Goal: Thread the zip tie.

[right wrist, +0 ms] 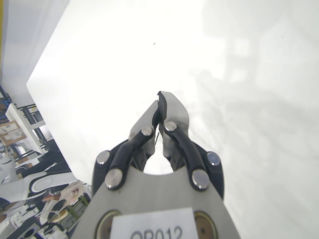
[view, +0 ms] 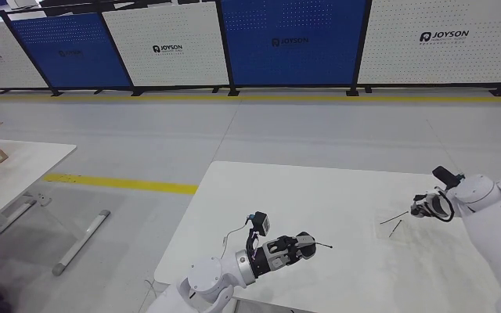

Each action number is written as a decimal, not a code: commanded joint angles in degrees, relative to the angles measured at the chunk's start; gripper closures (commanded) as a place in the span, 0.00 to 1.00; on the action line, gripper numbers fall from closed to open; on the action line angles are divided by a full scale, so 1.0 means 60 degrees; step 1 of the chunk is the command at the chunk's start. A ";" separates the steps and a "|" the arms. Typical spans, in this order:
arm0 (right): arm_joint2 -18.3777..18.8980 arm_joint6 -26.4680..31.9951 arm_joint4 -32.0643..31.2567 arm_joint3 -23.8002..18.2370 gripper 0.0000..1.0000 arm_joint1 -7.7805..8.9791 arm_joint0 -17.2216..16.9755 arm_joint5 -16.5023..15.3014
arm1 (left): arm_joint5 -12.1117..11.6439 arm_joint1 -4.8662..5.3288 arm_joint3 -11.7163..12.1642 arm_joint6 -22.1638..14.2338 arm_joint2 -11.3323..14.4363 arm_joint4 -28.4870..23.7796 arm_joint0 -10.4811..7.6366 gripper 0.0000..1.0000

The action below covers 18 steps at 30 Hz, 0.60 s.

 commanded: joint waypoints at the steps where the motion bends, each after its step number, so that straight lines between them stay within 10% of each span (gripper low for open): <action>1: 0.0097 -0.0064 0.0032 -0.0147 1.00 0.0081 -0.0079 -0.0059 | 0.0000 0.0000 0.0000 0.0000 0.0000 0.0000 0.0000 1.00; 7: 0.0334 -0.0257 -0.0076 -0.0626 0.55 0.0325 -0.0401 0.0320 | 0.0000 0.0000 0.0000 0.0000 0.0000 0.0000 0.0000 1.00; 18: 0.0191 0.0208 -0.0610 -0.1977 0.60 0.0394 -0.0939 0.1056 | 0.0000 0.0000 0.0000 0.0000 0.0000 0.0000 0.0000 1.00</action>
